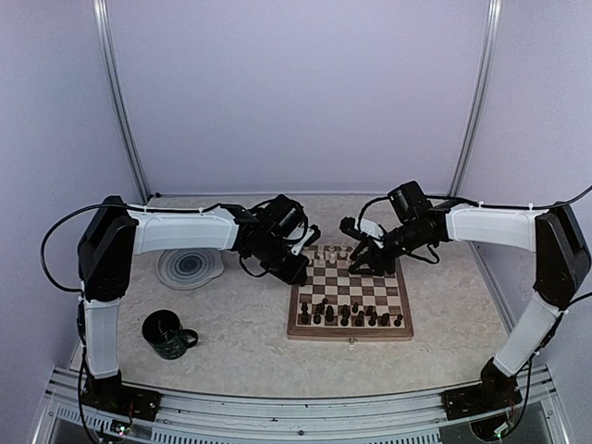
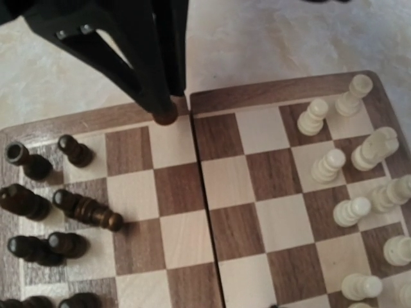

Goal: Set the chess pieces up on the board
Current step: Place the rook on the chessboard, then adjust the rook on the chessboard.

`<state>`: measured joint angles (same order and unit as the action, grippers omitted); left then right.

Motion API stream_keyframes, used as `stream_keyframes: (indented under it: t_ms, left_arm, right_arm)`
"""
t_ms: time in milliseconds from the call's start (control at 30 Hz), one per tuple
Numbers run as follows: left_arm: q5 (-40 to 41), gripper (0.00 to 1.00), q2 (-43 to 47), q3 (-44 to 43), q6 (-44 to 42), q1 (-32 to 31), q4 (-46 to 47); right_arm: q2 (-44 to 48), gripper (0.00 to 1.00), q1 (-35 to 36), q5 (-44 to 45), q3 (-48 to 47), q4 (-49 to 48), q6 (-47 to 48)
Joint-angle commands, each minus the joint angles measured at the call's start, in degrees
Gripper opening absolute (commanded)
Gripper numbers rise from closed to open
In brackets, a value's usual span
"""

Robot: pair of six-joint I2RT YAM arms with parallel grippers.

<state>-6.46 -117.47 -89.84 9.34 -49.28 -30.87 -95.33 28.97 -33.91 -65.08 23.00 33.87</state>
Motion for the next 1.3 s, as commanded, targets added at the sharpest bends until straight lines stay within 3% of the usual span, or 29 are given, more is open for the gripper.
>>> stream_keyframes:
  t_ms: [0, 333, 500, 767, 900, 1067, 1267]
  left_arm:
    - [0.7, 0.13, -1.9, -2.5, -1.3, -0.5, -1.2]
    - [1.5, 0.17, -4.2, -4.1, -1.3, -0.9, -2.3]
    - [1.3, 0.3, -4.0, -4.3, -1.1, -0.9, -2.2]
    - [0.0, 0.37, 0.1, -3.4, 0.0, -0.6, -1.2]
    - [-0.3, 0.39, 5.0, 1.0, 1.7, 0.7, 2.0]
    - [-0.2, 0.4, 13.4, 11.2, 6.9, 3.1, 12.6]
    - [0.2, 0.4, 18.5, 16.2, 9.2, 5.2, 16.3]
  right_arm:
    - [-1.7, 0.41, 0.3, -1.6, -1.9, 2.1, 1.2]
    - [-3.6, 0.4, 1.5, -2.5, -3.5, 5.1, 5.1]
    - [-6.4, 0.39, 2.5, -3.3, -7.3, 9.2, 9.2]
    - [-12.1, 0.38, 4.3, -5.2, -13.8, 17.2, 18.0]
    - [-14.6, 0.37, 5.4, -4.7, -16.7, 20.5, 22.9]
    - [-17.6, 0.35, 7.4, -2.7, -19.2, 22.9, 26.3]
    - [-20.1, 0.36, 9.3, -0.5, -21.3, 24.6, 28.9]
